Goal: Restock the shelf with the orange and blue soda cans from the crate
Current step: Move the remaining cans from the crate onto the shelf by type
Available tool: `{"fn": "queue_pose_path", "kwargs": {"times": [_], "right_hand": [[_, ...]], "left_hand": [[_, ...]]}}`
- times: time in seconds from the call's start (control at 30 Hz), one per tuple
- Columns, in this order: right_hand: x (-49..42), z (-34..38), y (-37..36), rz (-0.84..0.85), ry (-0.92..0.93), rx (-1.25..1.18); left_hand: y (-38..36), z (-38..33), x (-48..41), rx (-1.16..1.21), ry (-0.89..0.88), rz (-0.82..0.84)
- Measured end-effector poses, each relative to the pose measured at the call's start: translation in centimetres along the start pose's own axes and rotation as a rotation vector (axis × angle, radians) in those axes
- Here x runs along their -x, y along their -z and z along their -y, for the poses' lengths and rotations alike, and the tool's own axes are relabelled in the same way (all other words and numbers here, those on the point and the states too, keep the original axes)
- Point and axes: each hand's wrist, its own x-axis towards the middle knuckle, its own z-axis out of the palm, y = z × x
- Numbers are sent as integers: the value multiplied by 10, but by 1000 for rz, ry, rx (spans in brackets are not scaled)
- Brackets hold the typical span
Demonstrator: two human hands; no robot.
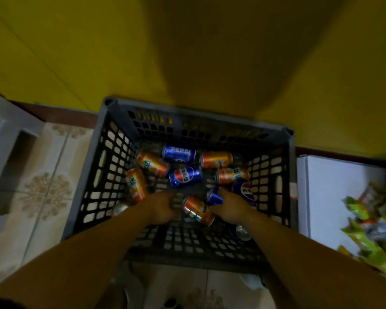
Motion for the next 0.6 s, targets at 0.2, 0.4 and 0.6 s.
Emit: {"fn": "queue_pose_path", "kwargs": {"times": [0.2, 0.4, 0.6], "right_hand": [[-63, -29, -54, 158, -138, -131], [-73, -38, -83, 63, -210, -476], [-29, -19, -67, -102, -142, -613]], "left_hand": [[-38, 15, -72, 126, -4, 72], [-54, 16, -99, 257, 49, 124], [-38, -5, -66, 352, 11, -101]]}}
